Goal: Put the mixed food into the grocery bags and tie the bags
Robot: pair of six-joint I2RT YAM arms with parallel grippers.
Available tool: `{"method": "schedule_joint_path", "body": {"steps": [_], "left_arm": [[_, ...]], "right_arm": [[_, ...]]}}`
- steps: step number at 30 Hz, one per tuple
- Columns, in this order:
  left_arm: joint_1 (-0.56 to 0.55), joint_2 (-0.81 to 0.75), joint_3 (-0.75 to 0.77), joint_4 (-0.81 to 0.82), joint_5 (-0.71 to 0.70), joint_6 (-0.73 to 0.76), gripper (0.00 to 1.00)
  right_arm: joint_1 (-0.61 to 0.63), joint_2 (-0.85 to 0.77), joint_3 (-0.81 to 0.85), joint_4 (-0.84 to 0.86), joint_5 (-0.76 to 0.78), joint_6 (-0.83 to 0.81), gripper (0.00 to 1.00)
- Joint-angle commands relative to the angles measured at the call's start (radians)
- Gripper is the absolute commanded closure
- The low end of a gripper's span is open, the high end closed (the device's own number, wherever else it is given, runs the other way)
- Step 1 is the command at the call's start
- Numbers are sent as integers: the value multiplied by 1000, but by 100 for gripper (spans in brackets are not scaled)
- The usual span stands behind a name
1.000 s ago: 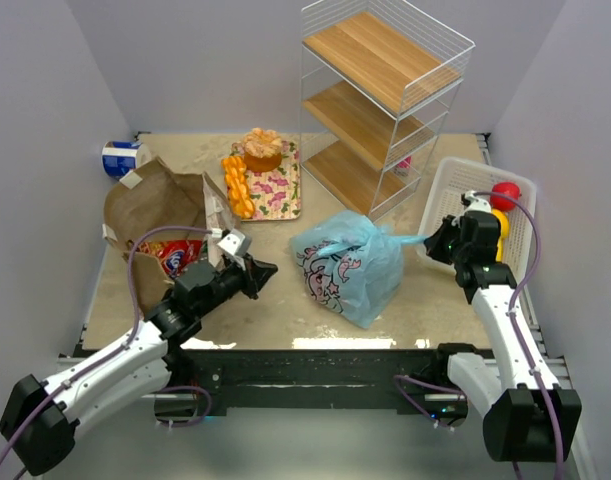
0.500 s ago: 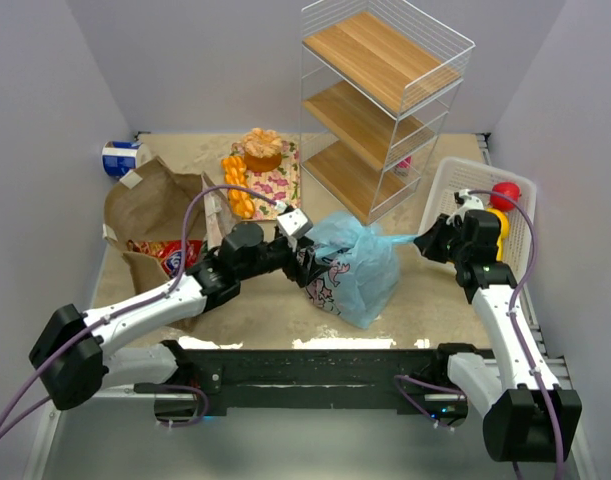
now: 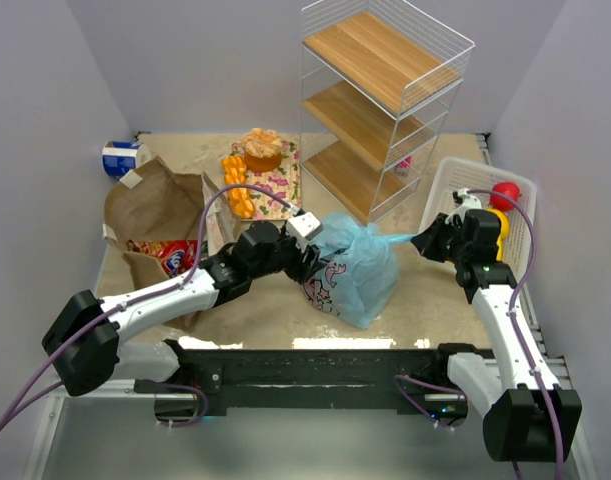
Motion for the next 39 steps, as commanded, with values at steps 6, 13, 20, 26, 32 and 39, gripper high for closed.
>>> {"method": "schedule_joint_path", "body": {"steps": [6,13,20,26,32,39], "left_arm": [[-7,2,5,-16,-46,17,45],[-7,-29,-10,4,-106,-17,91],[-2,-170,-21,2,-201,-75,100],[136,-282,-189,18,-160,-233,100],[184,-394,-343,-31,-174,-309,100],[184,-451,-369,-50,-161,-300,100]], "right_arm": [[-1,1,16,45,-25,4,100],[-1,-14,39,31,-13,8,100],[-1,-62,186,-52,176,-25,100],[-27,-31,113,-11,402,-46,100],[-66,1,20,61,401,10,100],[-69,-19,44,48,398,-16,100]]}}
